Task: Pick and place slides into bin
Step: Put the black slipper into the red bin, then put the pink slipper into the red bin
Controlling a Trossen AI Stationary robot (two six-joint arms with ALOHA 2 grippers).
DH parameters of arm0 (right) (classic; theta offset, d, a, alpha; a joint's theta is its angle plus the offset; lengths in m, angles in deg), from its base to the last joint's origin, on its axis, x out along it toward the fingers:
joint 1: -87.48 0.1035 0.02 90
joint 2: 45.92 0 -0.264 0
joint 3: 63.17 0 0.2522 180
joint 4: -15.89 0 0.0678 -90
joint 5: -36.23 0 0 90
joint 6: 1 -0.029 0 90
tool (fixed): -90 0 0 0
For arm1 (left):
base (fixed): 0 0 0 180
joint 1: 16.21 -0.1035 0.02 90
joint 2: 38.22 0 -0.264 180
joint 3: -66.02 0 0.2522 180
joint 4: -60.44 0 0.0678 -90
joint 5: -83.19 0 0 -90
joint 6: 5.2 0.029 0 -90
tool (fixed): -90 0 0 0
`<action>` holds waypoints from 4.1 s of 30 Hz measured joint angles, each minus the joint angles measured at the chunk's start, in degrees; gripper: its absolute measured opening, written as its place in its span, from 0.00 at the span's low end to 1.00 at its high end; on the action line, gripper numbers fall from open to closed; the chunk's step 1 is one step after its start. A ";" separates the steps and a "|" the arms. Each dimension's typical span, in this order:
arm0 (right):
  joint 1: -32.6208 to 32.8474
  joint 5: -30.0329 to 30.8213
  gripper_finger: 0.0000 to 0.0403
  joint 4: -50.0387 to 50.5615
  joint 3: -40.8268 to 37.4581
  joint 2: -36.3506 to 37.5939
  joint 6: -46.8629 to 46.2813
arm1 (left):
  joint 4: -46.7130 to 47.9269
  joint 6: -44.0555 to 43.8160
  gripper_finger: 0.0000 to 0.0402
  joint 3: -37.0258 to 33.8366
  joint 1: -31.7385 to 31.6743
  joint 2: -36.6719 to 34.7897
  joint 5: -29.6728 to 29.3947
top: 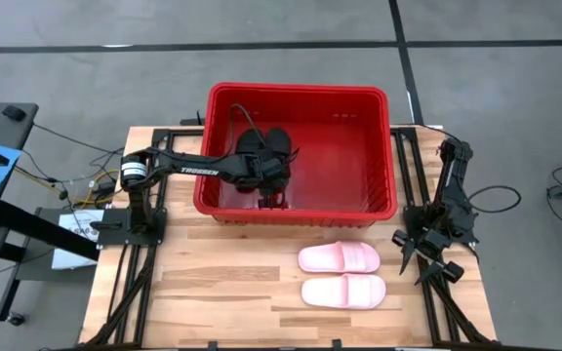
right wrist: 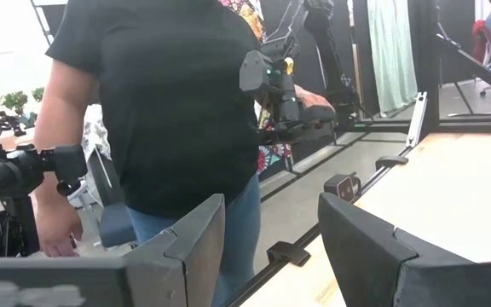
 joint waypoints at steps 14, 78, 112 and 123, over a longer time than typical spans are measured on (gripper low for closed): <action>0.00 0.00 0.45 0.01 0.00 -0.02 0.01 | 0.64 0.83 0.33 0.11 0.00 0.01 -0.23; 0.00 0.00 0.45 0.03 0.01 -0.01 0.00 | -12.07 -15.30 0.33 -0.37 15.55 -54.03 9.11; 0.00 -0.01 0.45 0.01 0.00 -0.01 0.00 | -49.15 -26.02 0.33 -62.88 20.46 -94.92 8.11; 0.00 0.00 0.45 0.01 0.00 0.00 0.00 | -47.60 -28.14 0.33 -68.89 20.46 -101.99 10.06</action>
